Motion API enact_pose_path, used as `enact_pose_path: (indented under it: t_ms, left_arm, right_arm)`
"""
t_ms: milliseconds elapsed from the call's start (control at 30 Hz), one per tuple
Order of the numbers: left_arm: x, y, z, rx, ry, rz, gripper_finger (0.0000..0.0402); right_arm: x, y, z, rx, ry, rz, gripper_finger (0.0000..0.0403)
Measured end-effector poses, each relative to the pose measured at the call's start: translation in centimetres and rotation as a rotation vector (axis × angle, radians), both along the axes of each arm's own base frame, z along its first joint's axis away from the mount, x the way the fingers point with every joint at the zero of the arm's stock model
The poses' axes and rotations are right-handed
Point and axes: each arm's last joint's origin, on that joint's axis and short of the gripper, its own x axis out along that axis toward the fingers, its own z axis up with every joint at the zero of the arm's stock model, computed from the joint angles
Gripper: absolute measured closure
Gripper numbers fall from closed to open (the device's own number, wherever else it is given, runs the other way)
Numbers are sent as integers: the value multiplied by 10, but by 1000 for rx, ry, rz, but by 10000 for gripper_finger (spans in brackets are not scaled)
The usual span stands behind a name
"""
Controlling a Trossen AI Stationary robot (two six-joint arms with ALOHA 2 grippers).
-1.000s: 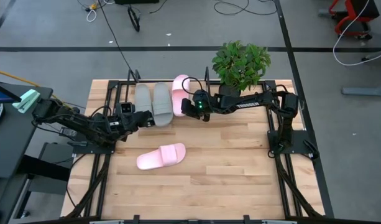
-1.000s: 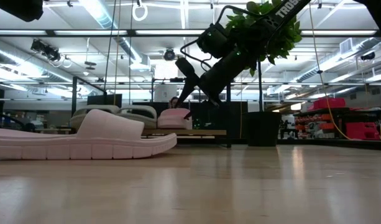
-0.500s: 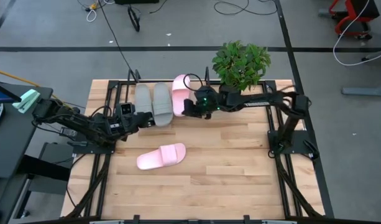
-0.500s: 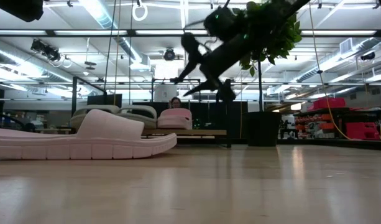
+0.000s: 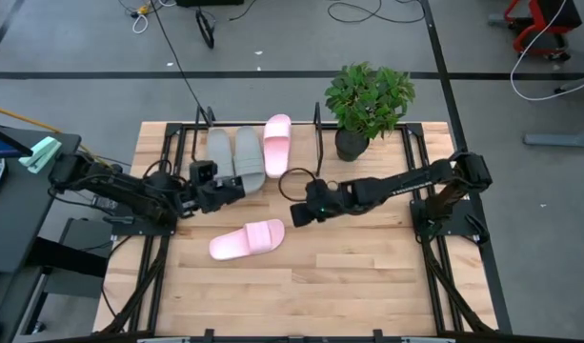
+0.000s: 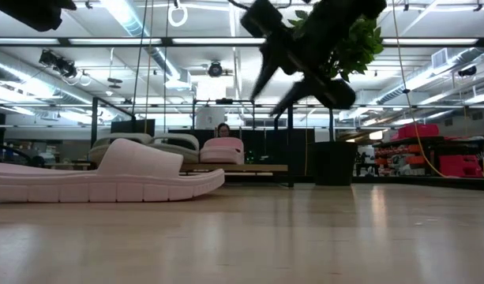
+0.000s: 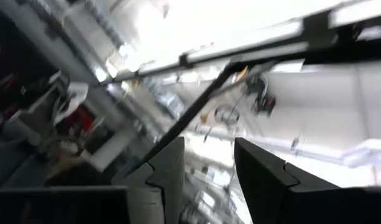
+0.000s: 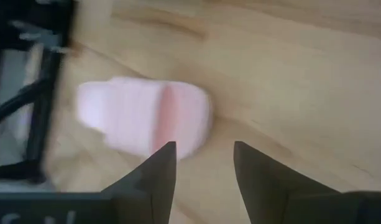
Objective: Pick and place slides into the shelf
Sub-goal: Put the pink slide on the shelf
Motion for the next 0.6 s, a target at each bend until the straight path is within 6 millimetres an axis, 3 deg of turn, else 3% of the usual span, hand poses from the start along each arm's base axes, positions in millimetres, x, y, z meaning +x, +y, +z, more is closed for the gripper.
enact_pose_path:
  t_ms: [167,367,600]
  left_arm:
    - [6,3,-7,77,86,-70,264]
    - [13,9,-18,121,209,-136,259]
    - [16,8,-23,147,268,-170,257]
  right_arm:
    - [-9,4,-22,51,-24,-67,238]
    - [-12,11,-39,157,-244,-98,238]
    - [-23,18,-56,175,-204,-105,238]
